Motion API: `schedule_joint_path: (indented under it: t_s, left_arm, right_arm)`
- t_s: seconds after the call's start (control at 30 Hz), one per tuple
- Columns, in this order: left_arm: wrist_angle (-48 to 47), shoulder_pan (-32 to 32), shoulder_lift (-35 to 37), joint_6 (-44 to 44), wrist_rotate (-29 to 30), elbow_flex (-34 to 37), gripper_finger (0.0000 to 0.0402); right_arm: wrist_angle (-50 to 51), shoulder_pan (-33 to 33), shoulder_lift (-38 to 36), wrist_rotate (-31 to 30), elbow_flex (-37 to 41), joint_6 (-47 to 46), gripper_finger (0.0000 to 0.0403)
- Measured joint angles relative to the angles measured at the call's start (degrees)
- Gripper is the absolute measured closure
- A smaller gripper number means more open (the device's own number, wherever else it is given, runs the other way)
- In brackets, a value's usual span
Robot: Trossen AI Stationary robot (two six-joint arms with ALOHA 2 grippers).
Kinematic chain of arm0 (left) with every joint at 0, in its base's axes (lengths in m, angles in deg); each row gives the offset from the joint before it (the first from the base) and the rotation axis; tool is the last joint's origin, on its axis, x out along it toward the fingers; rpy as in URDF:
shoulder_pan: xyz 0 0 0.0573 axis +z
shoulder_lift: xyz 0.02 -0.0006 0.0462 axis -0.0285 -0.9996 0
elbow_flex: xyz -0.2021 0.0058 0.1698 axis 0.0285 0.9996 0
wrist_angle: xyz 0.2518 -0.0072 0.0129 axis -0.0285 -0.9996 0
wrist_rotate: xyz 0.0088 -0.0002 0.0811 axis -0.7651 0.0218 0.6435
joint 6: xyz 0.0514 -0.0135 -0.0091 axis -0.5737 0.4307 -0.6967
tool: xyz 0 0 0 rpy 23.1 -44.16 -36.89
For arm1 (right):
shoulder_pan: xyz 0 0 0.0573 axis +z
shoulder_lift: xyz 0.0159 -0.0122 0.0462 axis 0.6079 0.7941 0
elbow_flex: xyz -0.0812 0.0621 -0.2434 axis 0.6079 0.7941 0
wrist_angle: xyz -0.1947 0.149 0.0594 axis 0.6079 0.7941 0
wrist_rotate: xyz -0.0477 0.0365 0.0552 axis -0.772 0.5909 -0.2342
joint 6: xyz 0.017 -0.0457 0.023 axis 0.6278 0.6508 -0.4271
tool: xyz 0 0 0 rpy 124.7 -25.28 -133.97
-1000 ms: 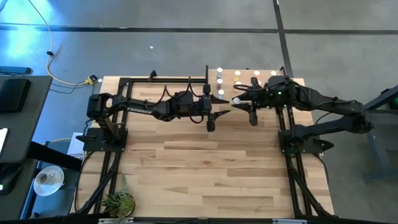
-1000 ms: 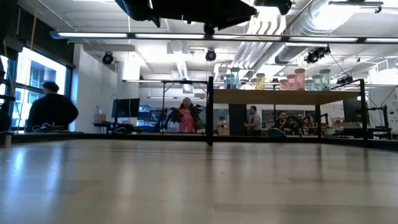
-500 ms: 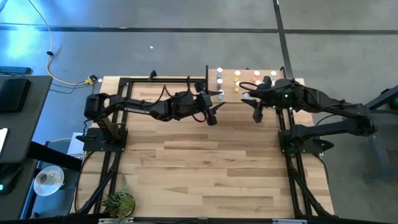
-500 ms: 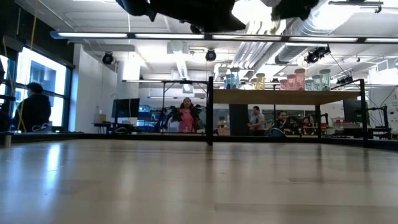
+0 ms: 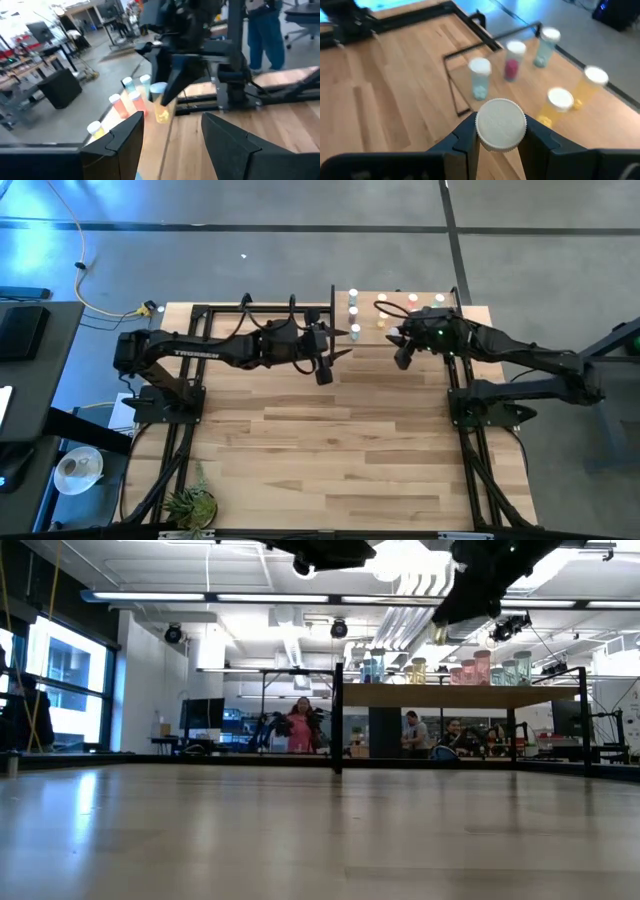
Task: Pick and place medicine bottles onto shelf by color
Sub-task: Put the yellow medicine bottle aligned with the other yellow medicine bottle on the shelf
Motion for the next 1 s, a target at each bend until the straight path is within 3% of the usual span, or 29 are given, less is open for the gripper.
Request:
schedule_joint_path:
  t_s: [0.4, 1.0]
  left_arm:
    - [-5.1, 0.0, 1.9, 1.5, -1.2, 0.0, 0.0214]
    - [-5.0, 0.0, 1.9, 1.5, -1.1, 0.0, 0.0214]
  right_arm:
    - [-1.1, -5.4, 7.8, 0.0, 0.2, 0.8, 0.0306]
    - [-2.4, -5.7, 12.6, -0.6, 0.2, 2.2, 0.0306]
